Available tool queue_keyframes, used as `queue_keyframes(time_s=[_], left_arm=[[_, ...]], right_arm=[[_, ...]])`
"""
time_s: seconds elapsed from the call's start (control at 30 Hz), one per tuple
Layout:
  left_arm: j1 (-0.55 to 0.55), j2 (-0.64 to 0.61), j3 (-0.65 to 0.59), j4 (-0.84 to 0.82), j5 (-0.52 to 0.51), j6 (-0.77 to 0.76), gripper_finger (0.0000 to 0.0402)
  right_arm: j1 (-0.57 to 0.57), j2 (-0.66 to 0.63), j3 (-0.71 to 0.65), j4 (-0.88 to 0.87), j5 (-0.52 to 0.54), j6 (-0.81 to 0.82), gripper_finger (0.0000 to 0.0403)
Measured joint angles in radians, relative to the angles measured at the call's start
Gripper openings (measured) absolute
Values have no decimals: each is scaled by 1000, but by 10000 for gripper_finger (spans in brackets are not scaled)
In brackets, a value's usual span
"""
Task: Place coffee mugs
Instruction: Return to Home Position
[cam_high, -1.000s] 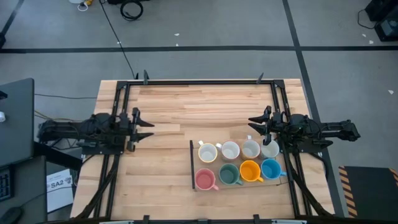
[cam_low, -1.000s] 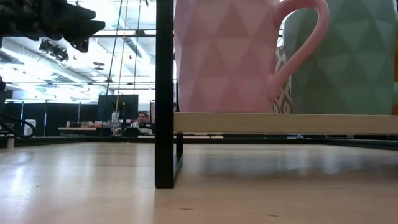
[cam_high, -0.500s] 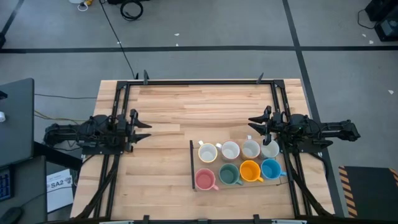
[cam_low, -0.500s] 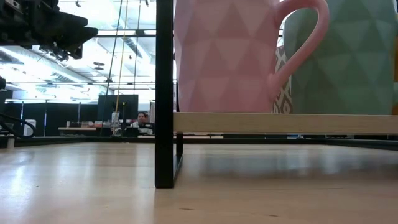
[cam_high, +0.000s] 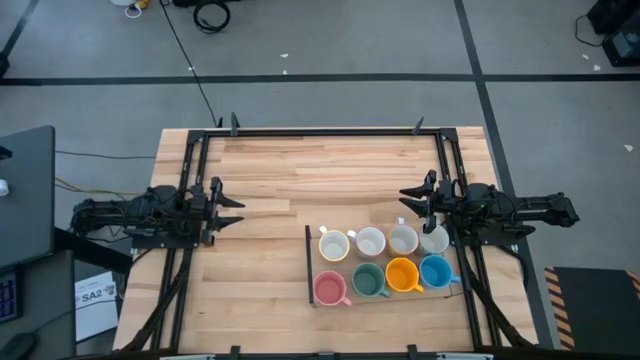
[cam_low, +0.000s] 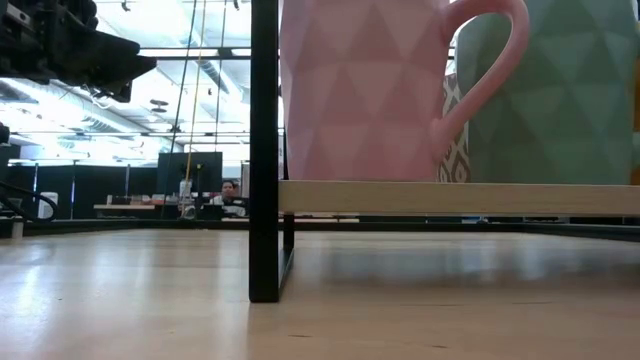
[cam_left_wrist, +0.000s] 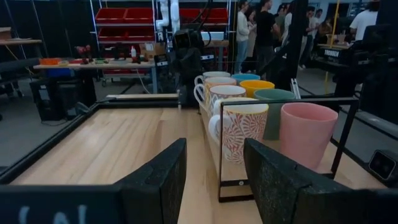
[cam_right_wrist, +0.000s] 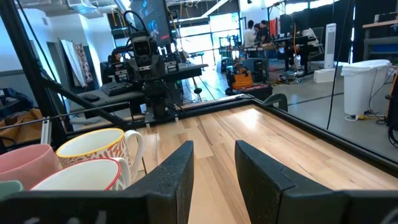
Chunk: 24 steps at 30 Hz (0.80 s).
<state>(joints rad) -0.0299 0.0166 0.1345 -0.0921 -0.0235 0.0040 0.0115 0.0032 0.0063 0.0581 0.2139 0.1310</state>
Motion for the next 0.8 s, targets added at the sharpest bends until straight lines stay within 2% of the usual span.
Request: queue_keyframes(time_s=[0.27, 0.43, 0.8], left_arm=[[0, 0, -2, 14, 12, -18, 167], [0, 1, -117, 210, 28, -18, 167], [0, 2, -125, 176, 29, 4, 167]], right_arm=[[0, 0, 0, 0, 0, 0, 123], [0, 0, 0, 0, 0, 0, 123], [0, 0, 0, 0, 0, 0, 123]])
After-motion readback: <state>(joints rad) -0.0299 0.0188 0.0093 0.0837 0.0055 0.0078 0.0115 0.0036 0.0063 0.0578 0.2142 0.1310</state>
